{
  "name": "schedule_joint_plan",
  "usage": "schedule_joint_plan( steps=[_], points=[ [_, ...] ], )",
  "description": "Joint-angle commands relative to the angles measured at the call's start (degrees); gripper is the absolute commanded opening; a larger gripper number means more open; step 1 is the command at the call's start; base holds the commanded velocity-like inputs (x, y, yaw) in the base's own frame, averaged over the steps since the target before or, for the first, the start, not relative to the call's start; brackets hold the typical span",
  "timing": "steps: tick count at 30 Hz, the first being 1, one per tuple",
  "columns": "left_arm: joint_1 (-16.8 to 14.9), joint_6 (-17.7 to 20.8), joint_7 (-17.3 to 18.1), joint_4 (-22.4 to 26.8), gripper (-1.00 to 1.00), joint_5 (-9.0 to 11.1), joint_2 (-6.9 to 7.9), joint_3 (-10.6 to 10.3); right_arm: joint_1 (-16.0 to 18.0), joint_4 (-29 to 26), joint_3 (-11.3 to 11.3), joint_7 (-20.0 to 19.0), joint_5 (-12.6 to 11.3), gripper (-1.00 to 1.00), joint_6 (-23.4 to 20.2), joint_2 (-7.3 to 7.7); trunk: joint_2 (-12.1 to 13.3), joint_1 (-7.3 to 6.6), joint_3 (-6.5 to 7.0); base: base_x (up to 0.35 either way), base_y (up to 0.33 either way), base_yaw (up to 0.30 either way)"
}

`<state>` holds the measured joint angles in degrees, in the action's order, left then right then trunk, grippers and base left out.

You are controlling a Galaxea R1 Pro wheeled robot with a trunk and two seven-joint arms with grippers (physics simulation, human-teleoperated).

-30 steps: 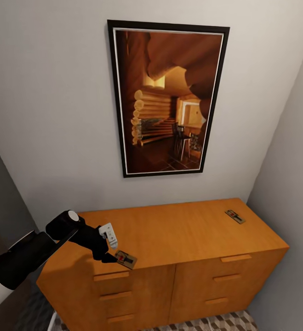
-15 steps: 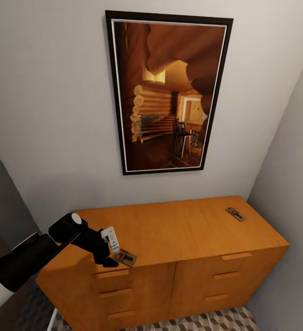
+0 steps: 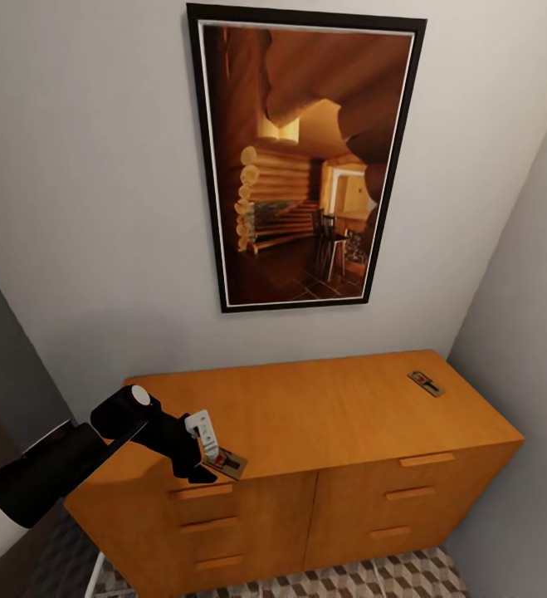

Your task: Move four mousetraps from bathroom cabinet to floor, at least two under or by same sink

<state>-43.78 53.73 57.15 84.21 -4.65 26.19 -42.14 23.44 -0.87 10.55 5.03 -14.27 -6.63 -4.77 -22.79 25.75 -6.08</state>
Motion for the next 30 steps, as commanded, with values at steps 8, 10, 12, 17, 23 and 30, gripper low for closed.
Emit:
schedule_joint_plan(
  steps=[8,10,12,17,23,30],
  points=[
    [-0.1,0.3,0.6,2.2,1.0,-0.5,0.34,0.3,0.1,-0.1,0.5,0.2,-0.5,1.0,-0.3,-0.03,-0.1,0.04,-0.23,0.0,0.0,0.0],
    [-0.1,0.3,0.6,2.7,1.0,-0.5,0.43,0.5,0.0,-0.1,0.5,0.2,-0.5,1.0,-0.3,-0.03,-0.1,0.04,-0.23,0.0,0.0,0.0],
    [-0.1,0.3,0.6,3.1,1.0,-0.5,0.52,0.8,0.0,-0.1,0.5,0.2,-0.5,1.0,-0.3,-0.04,-0.1,0.04,-0.24,0.0,0.0,0.0],
    [-0.1,0.3,0.6,4.0,1.0,-0.6,0.67,1.6,0.0,-0.1,0.5,0.2,-0.5,1.0,-0.3,-0.05,-0.1,0.04,-0.24,0.0,0.0,0.0],
    [-0.1,0.2,0.7,4.5,1.0,-0.6,0.78,1.8,0.0,-0.1,0.5,0.2,-0.5,1.0,-0.2,-0.01,-0.1,0.04,-0.24,0.0,0.0,0.0],
    [-0.1,-1.1,2.2,4.7,1.0,-0.6,1.2,1.9,0.0,-0.1,0.5,0.2,-0.5,1.0,-0.2,0.02,-0.1,0.04,-0.25,0.0,0.0,0.0]
  ],
)
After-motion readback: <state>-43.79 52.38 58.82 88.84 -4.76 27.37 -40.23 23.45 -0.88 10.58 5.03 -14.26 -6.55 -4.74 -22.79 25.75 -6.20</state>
